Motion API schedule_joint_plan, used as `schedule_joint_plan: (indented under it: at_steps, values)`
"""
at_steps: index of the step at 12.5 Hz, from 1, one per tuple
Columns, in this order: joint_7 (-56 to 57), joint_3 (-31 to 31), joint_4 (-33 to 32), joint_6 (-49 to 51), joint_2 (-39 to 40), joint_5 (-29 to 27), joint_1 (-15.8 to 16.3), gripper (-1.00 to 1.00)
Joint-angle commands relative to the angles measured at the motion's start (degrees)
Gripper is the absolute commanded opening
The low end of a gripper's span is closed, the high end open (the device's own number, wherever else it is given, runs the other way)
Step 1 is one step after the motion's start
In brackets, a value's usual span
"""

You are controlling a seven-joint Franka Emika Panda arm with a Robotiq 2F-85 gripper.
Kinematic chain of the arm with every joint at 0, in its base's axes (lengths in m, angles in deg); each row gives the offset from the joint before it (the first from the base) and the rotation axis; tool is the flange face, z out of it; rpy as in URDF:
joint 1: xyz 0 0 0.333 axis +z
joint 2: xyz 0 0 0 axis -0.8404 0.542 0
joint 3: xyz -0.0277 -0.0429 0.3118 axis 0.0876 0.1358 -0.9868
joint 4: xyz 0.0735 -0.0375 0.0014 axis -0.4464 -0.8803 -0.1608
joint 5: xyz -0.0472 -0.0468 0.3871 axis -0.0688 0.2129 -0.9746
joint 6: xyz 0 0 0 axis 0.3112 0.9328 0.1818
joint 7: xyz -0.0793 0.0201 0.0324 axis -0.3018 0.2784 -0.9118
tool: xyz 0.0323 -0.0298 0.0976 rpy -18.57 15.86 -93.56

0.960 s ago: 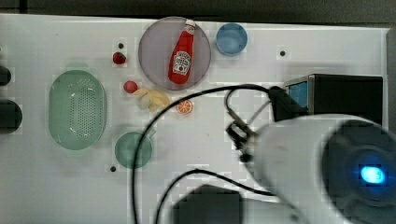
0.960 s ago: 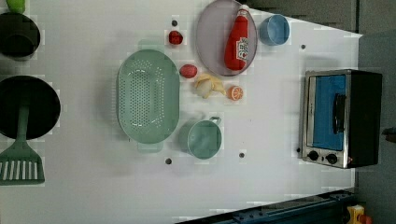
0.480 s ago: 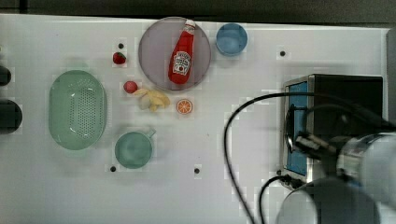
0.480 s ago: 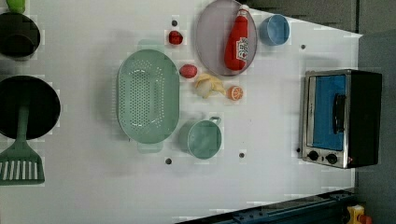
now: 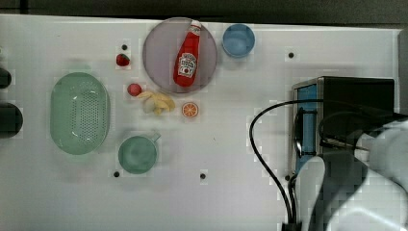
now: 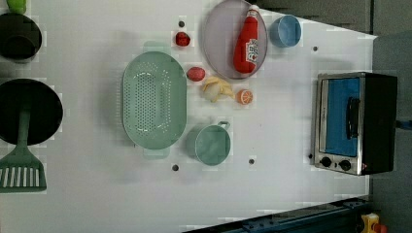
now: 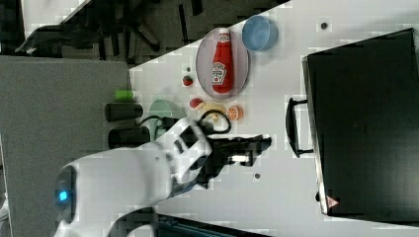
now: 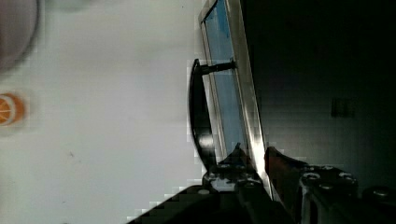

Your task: Flap open oven.

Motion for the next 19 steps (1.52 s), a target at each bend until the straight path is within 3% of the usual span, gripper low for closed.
schedule_joint_plan:
  at_steps: [1, 6, 13, 19]
  values:
    - [5.92, -0.44, -4.29, -7.27, 3.40, 0.19, 0.48, -0.65]
    - [5.91, -0.37, -9.69, -19.93, 8.06, 1.08, 0.39, -0.65]
    - [5.54, -1.07, -10.10, -21.18, 12.77, 2.09, 0.81, -0.65]
    - [-16.56, -5.77, -11.30, -19.73, 13.04, 20.89, 3.97, -0.65]
